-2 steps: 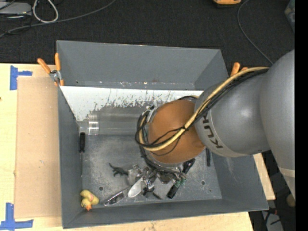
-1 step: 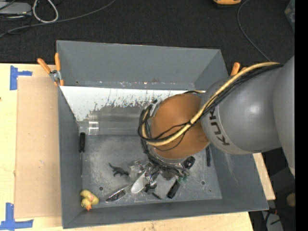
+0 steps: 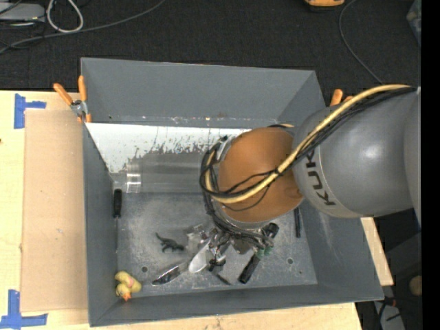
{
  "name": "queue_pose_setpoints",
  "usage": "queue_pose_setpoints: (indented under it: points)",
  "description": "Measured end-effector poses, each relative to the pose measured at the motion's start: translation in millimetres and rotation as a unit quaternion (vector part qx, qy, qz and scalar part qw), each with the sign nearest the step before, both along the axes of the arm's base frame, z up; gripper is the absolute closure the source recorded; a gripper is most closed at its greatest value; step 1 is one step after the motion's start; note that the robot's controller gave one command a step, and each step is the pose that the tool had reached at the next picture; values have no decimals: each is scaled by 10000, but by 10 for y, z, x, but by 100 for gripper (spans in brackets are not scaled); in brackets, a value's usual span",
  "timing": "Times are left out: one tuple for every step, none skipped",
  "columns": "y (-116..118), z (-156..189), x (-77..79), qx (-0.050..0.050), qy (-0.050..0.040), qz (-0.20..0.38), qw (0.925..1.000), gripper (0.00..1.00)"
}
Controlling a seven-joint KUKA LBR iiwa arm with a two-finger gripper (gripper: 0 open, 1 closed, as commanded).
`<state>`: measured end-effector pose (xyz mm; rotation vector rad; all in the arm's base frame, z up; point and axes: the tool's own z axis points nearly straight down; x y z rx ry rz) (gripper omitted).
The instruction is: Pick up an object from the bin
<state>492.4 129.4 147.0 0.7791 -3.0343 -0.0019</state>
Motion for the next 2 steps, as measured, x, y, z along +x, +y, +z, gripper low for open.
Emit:
queue_pose_setpoints:
  points:
    - [6, 242, -5, 1, 7, -8, 10000, 100]
    - [12, 333, -4, 4, 4, -16, 10000, 100]
